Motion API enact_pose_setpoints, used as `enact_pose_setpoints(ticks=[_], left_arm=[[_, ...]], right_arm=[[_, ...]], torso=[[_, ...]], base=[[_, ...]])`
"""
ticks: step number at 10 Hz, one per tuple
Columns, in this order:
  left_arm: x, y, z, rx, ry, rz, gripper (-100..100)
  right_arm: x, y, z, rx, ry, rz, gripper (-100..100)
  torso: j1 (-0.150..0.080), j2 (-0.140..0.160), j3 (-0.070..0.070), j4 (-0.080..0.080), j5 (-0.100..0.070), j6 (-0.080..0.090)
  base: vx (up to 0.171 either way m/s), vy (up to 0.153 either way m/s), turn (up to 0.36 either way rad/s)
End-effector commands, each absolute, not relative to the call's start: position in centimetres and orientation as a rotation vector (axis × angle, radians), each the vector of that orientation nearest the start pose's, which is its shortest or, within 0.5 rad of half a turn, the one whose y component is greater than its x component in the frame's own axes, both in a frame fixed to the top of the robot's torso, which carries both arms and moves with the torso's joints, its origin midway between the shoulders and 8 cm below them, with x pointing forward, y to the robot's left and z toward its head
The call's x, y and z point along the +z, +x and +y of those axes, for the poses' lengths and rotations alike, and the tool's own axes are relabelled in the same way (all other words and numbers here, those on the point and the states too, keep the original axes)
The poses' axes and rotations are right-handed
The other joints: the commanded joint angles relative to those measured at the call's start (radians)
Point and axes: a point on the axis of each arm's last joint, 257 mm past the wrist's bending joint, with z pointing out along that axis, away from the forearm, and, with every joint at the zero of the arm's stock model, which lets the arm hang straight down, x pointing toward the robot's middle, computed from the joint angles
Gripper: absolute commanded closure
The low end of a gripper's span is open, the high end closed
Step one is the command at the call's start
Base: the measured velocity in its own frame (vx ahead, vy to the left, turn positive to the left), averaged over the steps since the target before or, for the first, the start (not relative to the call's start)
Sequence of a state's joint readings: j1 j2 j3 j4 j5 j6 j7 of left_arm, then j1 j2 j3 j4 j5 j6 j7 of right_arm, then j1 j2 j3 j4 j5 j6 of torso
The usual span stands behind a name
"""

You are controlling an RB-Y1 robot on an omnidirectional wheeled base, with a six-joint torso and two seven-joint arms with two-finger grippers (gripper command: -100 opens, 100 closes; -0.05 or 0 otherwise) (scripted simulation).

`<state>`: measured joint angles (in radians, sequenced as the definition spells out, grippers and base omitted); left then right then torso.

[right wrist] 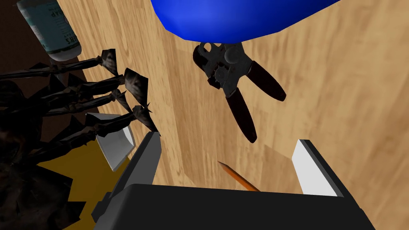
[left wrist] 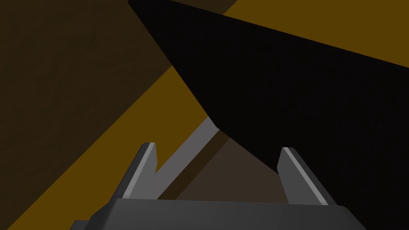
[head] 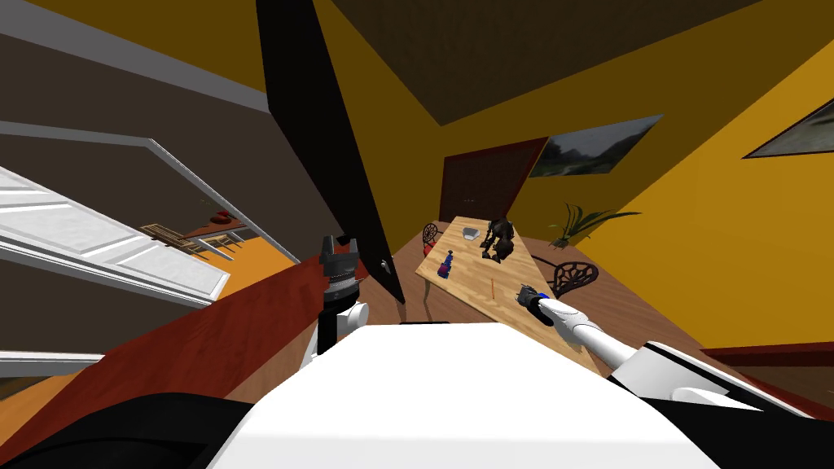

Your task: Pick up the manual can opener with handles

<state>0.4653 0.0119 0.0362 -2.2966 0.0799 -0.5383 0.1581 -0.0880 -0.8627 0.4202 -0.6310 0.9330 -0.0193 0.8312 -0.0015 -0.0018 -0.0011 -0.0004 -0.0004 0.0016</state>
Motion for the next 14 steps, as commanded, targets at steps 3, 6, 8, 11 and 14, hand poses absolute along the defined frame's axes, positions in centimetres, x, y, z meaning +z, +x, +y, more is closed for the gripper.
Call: enact_pose_setpoints(ticks=[3,6,8,11,14], left_arm=[[5.1,33.2,29.4,-1.497,-0.674,0.467,0],[5.1,33.2,29.4,-1.497,-0.674,0.467,0],[5.1,33.2,29.4,-1.497,-0.675,0.467,0],[5.1,33.2,29.4,-1.497,-0.675,0.467,0],[5.1,33.2,29.4,-1.497,-0.675,0.467,0]], right_arm=[[-45.7,33.1,-66.7,-0.994,-1.100,2.323,-100],[-46.0,32.2,-67.2,-0.996,-1.061,2.352,-100],[-46.2,31.2,-67.6,-1.013,-1.068,2.368,-100],[-46.4,30.3,-68.1,-1.020,-1.036,2.390,-100],[-46.6,29.3,-68.6,-1.026,-1.000,2.411,-100]], torso=[[0.001,0.002,0.001,0.001,0.000,0.000],[-0.001,0.004,0.002,0.001,0.000,0.000],[0.000,0.004,0.002,0.001,0.000,0.000],[0.000,0.003,0.002,0.001,0.000,0.000],[0.000,0.004,0.002,0.001,0.000,0.001]], base=[[-0.003,-0.006,0.057],[-0.024,-0.021,0.108],[-0.019,-0.012,0.067],[-0.014,-0.013,0.090],[-0.020,-0.013,0.081]])
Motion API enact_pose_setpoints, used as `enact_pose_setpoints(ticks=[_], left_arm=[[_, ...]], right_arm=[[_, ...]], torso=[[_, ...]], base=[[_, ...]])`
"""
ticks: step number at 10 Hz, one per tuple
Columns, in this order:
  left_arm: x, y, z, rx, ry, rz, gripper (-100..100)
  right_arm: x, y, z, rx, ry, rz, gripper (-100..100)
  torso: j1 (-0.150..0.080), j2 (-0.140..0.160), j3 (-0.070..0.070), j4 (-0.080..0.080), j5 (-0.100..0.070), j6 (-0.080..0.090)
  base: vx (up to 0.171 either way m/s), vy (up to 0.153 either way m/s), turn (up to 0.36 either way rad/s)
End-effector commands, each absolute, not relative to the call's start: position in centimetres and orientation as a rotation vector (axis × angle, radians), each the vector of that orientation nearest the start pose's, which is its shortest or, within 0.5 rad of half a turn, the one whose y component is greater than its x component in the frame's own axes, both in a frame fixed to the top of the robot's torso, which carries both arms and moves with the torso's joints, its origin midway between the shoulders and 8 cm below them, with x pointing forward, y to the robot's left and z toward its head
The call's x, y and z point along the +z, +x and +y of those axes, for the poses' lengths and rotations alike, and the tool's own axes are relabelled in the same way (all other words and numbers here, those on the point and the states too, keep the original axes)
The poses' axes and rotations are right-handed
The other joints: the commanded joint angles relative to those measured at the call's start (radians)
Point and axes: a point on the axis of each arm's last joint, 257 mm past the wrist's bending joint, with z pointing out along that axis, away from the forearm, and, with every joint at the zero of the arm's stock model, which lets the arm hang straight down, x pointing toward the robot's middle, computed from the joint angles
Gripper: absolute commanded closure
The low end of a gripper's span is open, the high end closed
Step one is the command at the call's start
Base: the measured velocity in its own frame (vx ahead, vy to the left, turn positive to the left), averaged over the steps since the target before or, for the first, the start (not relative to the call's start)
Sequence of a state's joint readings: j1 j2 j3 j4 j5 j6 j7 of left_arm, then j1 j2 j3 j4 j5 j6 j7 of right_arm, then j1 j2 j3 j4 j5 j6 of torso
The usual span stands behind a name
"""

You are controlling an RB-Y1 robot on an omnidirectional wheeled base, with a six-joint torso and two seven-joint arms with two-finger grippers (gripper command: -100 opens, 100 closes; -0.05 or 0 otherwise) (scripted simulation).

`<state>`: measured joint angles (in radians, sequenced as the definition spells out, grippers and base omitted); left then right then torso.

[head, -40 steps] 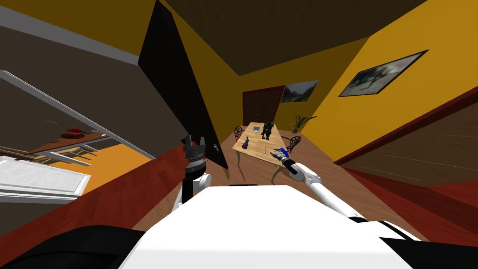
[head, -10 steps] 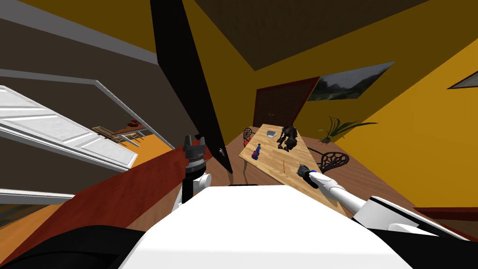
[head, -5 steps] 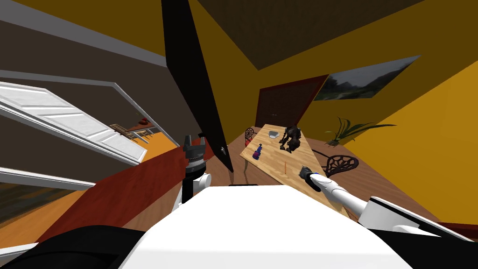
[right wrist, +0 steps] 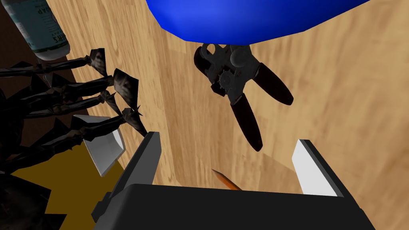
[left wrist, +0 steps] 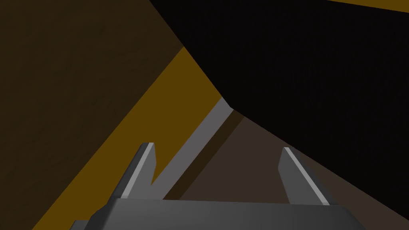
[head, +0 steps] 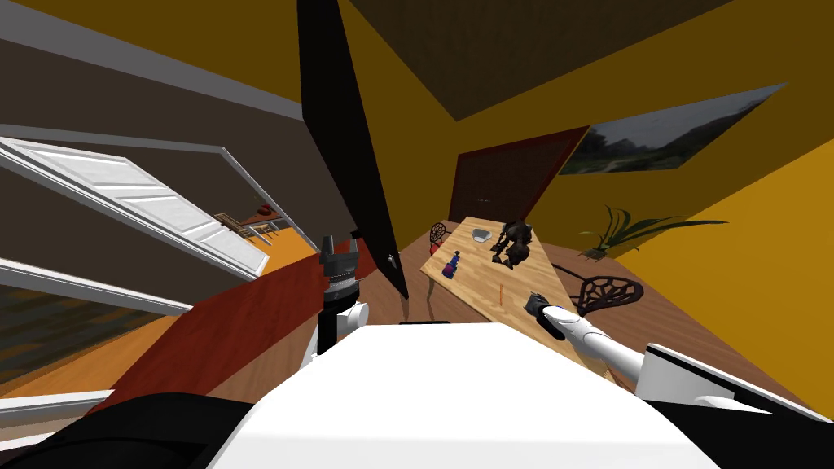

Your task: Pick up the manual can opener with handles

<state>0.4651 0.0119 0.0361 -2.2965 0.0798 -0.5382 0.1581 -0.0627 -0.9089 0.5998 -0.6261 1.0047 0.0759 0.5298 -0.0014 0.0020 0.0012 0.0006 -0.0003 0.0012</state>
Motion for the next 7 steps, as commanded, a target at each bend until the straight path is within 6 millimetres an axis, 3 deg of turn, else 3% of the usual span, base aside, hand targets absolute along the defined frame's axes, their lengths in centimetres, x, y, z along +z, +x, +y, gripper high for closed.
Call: enact_pose_setpoints(ticks=[1,2,7], left_arm=[[5.1,33.2,29.4,-1.497,-0.674,0.467,0],[5.1,33.2,29.4,-1.497,-0.675,0.467,0],[5.1,33.2,29.4,-1.497,-0.675,0.467,0]], right_arm=[[-46.6,29.3,-68.6,-1.018,-0.970,2.417,-100],[-46.7,28.4,-69.1,-1.043,-0.999,2.422,-100],[-46.8,27.5,-69.6,-1.038,-0.915,2.447,-100]], torso=[[0.000,0.000,0.000,0.000,0.000,0.000],[0.000,0.000,0.000,0.000,0.000,0.001],[-0.001,0.000,0.000,0.000,0.000,0.001]], base=[[-0.024,-0.014,0.095],[-0.029,-0.023,0.127],[-0.017,-0.013,0.066]])
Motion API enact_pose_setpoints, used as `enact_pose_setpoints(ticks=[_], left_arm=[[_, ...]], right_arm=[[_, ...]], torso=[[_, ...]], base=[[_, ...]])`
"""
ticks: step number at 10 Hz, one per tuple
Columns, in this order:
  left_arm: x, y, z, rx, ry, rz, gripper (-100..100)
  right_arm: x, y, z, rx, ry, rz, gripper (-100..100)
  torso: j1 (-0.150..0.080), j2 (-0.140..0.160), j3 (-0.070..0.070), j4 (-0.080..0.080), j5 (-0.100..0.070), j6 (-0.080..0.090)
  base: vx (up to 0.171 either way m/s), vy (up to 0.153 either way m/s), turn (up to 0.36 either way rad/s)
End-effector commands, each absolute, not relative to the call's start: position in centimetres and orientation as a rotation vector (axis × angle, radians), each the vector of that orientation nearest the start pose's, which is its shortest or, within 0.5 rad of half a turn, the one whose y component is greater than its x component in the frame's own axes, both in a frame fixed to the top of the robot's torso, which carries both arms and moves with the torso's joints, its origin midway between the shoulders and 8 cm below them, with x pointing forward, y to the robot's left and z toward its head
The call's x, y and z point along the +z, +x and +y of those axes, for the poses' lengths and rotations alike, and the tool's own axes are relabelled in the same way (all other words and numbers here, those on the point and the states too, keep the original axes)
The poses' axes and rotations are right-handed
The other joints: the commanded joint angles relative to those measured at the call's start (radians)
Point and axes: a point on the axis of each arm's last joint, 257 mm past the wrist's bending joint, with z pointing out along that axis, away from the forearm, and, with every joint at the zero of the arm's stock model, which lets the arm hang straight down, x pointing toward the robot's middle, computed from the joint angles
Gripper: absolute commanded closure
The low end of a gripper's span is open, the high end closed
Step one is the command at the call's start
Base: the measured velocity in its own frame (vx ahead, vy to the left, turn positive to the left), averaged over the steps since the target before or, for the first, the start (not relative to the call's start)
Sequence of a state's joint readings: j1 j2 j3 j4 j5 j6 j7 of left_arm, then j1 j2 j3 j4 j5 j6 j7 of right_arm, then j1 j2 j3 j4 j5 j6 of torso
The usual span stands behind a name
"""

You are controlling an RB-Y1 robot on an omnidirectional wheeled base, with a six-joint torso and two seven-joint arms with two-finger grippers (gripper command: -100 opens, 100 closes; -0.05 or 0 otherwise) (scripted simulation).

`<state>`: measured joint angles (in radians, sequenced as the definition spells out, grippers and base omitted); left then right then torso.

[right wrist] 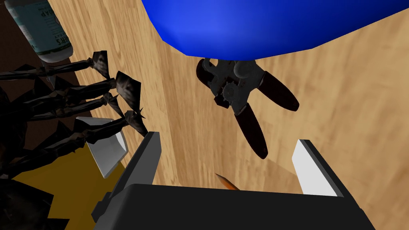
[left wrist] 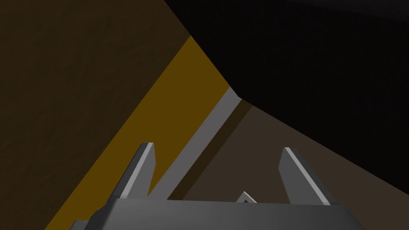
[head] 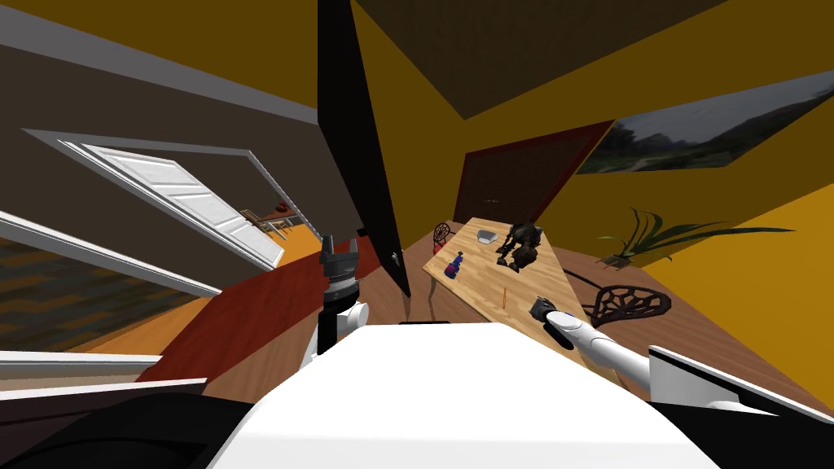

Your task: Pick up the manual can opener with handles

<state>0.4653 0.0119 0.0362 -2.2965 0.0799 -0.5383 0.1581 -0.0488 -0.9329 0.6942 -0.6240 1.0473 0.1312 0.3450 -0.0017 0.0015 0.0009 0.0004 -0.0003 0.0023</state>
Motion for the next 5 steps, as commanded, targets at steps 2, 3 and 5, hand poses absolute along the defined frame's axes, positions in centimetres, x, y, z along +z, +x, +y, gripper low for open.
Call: enact_pose_setpoints(ticks=[2,3,5], left_arm=[[5.07,33.20,29.36,-1.497,-0.674,0.467,0],[5.07,33.20,29.36,-1.497,-0.675,0.467,0],[5.07,33.20,29.36,-1.497,-0.674,0.467,0]], right_arm=[[-46.80,26.55,-70.03,-1.050,-0.896,2.457,-100],[-46.80,26.55,-70.03,-1.048,-0.889,2.458,-100],[-46.80,25.64,-70.49,-1.058,-0.862,2.467,-100]], torso=[[0.000,0.000,0.000,0.000,0.000,-0.001],[0.000,0.001,0.000,0.000,0.000,0.000],[0.000,0.000,0.000,0.000,0.000,-0.001]], base=[[-0.024,-0.011,0.114],[-0.012,-0.008,0.012],[-0.022,-0.010,0.126]])
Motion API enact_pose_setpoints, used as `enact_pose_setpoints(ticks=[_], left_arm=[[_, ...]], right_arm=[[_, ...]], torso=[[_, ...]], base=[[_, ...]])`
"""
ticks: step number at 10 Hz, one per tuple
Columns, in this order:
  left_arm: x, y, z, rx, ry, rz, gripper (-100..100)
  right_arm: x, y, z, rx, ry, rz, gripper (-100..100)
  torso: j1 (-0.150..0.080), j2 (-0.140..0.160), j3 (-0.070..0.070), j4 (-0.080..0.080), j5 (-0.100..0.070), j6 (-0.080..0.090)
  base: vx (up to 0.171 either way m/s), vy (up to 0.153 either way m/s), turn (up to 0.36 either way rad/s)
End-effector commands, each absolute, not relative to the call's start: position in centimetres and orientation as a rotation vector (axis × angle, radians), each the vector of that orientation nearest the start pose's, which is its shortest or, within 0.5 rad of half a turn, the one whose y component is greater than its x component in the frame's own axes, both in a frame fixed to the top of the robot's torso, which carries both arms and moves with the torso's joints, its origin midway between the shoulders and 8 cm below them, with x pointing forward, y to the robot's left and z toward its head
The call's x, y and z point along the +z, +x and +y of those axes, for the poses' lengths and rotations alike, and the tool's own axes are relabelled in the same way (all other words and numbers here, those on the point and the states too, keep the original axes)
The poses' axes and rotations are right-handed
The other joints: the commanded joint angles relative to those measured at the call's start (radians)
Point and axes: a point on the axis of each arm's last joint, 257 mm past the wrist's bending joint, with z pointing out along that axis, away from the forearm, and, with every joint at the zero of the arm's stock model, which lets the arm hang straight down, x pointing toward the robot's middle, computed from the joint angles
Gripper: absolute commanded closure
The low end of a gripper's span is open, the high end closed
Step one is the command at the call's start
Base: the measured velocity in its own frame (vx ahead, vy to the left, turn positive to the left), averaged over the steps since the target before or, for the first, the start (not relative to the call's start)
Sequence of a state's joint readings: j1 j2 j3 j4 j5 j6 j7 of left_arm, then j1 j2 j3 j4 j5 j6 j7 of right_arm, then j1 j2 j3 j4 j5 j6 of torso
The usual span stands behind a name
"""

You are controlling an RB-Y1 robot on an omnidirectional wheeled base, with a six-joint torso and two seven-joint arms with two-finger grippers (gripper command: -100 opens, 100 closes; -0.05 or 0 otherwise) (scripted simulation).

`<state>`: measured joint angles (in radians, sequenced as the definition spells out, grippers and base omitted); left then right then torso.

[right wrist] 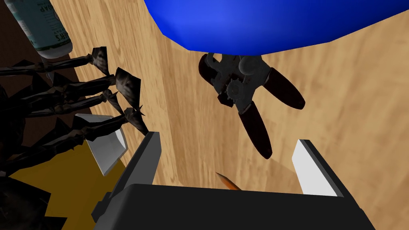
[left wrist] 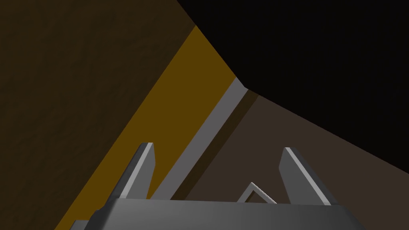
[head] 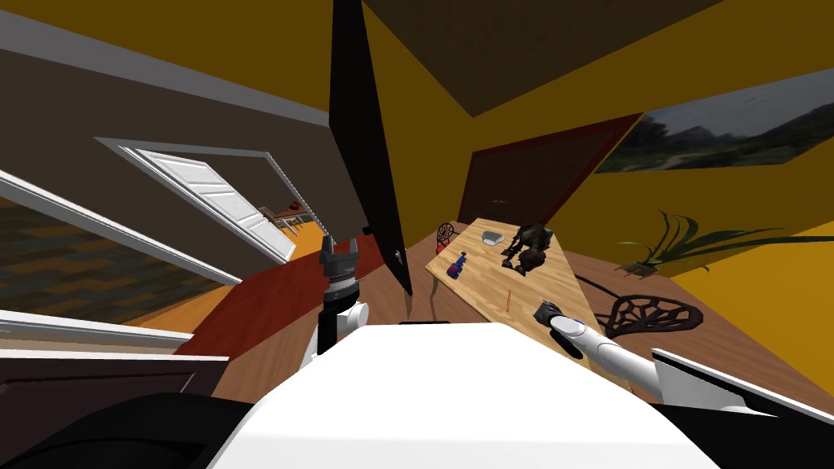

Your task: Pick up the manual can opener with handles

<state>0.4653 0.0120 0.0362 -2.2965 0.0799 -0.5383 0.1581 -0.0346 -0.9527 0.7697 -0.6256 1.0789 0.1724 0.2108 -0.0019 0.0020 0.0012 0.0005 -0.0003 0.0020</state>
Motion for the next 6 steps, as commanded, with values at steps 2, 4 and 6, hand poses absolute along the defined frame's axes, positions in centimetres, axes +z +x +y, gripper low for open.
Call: enact_pose_setpoints(ticks=[2,4,6], left_arm=[[5.07,33.20,29.36,-1.497,-0.674,0.467,0],[5.06,33.20,29.36,-1.497,-0.675,0.467,0],[5.06,33.20,29.36,-1.497,-0.675,0.467,0]], right_arm=[[-46.79,24.71,-70.97,-1.079,-0.877,2.471,-100],[-46.78,24.75,-70.94,-1.068,-0.837,2.475,-100],[-46.78,24.75,-70.94,-1.070,-0.845,2.474,100]], torso=[[0.000,0.001,0.000,0.000,0.000,0.000],[0.000,0.000,0.000,0.000,0.000,0.000],[0.001,-0.001,-0.001,0.000,0.000,0.000]], base=[[-0.030,-0.016,0.119],[-0.005,-0.007,-0.014],[0.000,0.000,0.000]])
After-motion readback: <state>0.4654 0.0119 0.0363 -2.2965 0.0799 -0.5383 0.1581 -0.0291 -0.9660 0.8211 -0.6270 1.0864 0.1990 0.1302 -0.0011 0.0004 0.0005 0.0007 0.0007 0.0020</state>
